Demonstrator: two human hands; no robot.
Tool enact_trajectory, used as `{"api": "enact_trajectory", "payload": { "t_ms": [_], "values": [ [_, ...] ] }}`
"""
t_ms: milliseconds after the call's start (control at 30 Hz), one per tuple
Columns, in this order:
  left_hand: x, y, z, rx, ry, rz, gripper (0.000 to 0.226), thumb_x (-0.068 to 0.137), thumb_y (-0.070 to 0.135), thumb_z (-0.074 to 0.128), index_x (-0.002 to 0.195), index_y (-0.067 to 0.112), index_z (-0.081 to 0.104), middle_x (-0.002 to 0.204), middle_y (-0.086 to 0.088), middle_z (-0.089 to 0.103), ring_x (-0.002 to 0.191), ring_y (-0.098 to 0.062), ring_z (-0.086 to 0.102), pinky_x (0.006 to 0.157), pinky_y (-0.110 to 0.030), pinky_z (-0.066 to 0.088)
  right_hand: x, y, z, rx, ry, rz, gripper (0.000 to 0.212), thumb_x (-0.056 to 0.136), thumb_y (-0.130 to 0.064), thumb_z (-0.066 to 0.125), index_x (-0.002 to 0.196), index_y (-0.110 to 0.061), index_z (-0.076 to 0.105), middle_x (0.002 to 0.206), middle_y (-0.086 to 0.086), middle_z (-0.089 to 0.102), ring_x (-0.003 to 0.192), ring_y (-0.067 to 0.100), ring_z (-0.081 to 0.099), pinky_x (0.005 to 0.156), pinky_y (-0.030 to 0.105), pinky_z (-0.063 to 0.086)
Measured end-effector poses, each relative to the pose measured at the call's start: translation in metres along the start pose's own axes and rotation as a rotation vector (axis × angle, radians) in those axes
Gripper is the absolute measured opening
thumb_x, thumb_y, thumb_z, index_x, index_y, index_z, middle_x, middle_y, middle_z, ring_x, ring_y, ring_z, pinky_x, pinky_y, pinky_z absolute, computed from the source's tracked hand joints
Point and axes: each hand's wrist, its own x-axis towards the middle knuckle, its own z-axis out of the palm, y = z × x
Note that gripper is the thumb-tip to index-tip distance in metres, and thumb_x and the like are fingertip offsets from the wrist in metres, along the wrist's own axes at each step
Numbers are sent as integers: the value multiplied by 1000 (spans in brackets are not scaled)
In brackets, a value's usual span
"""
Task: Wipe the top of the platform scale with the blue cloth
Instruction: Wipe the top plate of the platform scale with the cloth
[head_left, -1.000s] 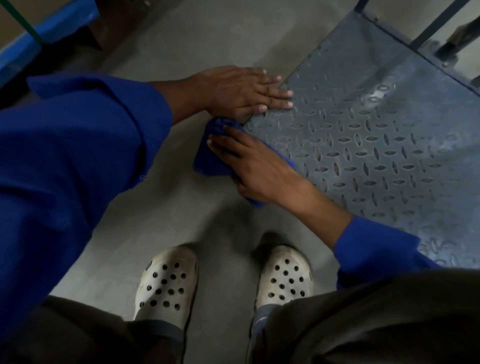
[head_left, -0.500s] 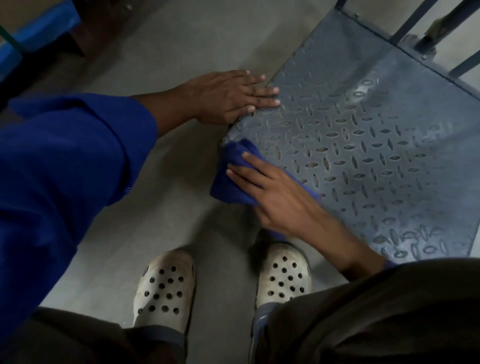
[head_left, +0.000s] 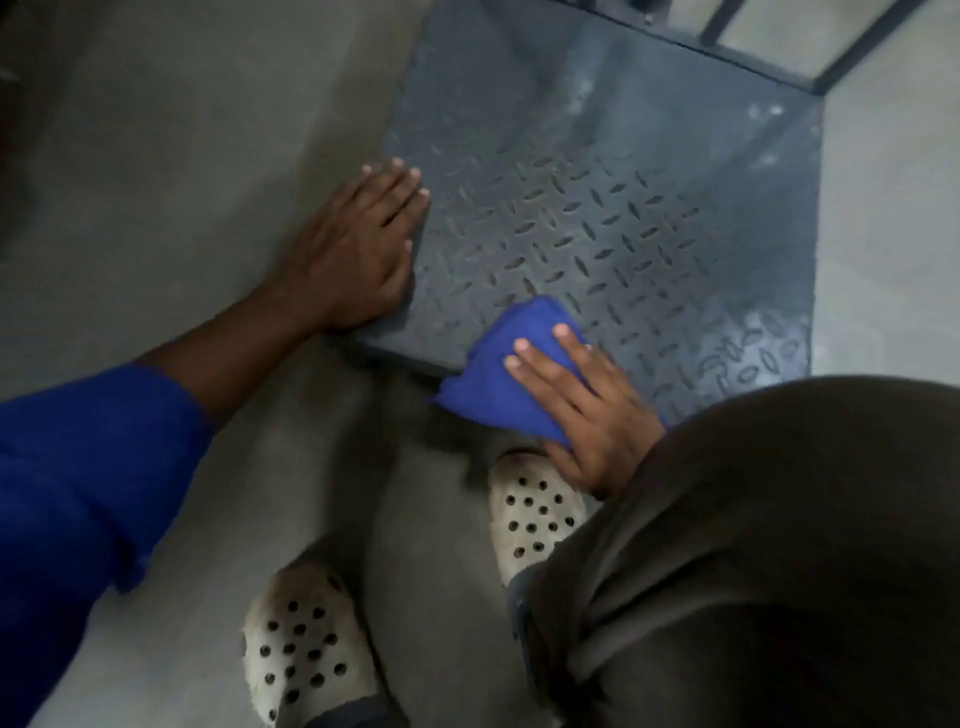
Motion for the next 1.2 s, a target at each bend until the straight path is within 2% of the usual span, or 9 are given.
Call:
{"api": "enact_trajectory", "payload": {
  "t_ms": [100,233,300,467,600,733,933,1067,1200],
  "values": [
    [18,38,8,-78,-10,-100,64,103,28,35,156,-6,42,164,-29,38,155,-43,34,130,-54,20,-33,17,-3,-19,51,273,62,106,-49,43,156,-13,50,163,6,48,154,41,38,119,53,38],
    [37,91,11,-194,-30,-275,65,102,30,38,159,-1,38,169,-28,28,160,-41,23,132,-54,14,-45,16,-10,39,-15,403,68,108,-51,48,164,-16,35,173,2,29,163,31,16,128,52,26],
    [37,116,13,-210,-36,-326,65,104,34,38,162,3,35,171,-26,23,161,-40,18,132,-55,11,-45,16,-13,53,-29,410,69,108,-51,49,165,-16,32,174,1,27,164,30,13,129,53,25],
    [20,165,20,-184,-113,-227,65,109,38,35,167,8,25,174,-24,14,163,-41,12,130,-61,11,-63,29,-17,26,-48,492,70,109,-55,40,167,-18,27,175,0,22,164,31,11,130,54,22],
    [28,191,26,-154,-142,-152,69,109,39,36,168,8,18,175,-24,9,163,-43,8,129,-65,8,-103,39,-18,3,12,798,68,110,-51,41,168,-20,24,176,-1,20,165,28,9,128,57,21],
    [54,227,34,-156,-153,-78,71,109,41,33,167,4,16,174,-27,7,162,-45,6,128,-67,8,-129,28,-15,78,108,1099,68,111,-54,31,169,-19,21,177,2,16,165,29,4,127,59,21],
    [76,270,50,-138,-136,-8,71,109,44,29,168,5,17,174,-27,7,162,-45,6,127,-70,6,-122,32,-4,149,201,1169,71,112,-53,27,168,-11,19,177,8,13,164,34,4,130,56,19],
    [78,273,49,-103,-136,-7,73,109,46,26,168,5,14,175,-26,6,163,-44,5,127,-70,5,-115,47,-3,153,248,1158,70,111,-47,31,166,-4,23,175,16,17,163,31,15,131,55,17],
    [79,274,48,-94,-148,-13,73,108,46,28,168,5,15,175,-26,7,162,-44,5,126,-71,7,-115,60,-13,260,303,1219,71,109,-48,36,166,-8,25,174,16,21,151,31,34,127,44,27]
  ]
}}
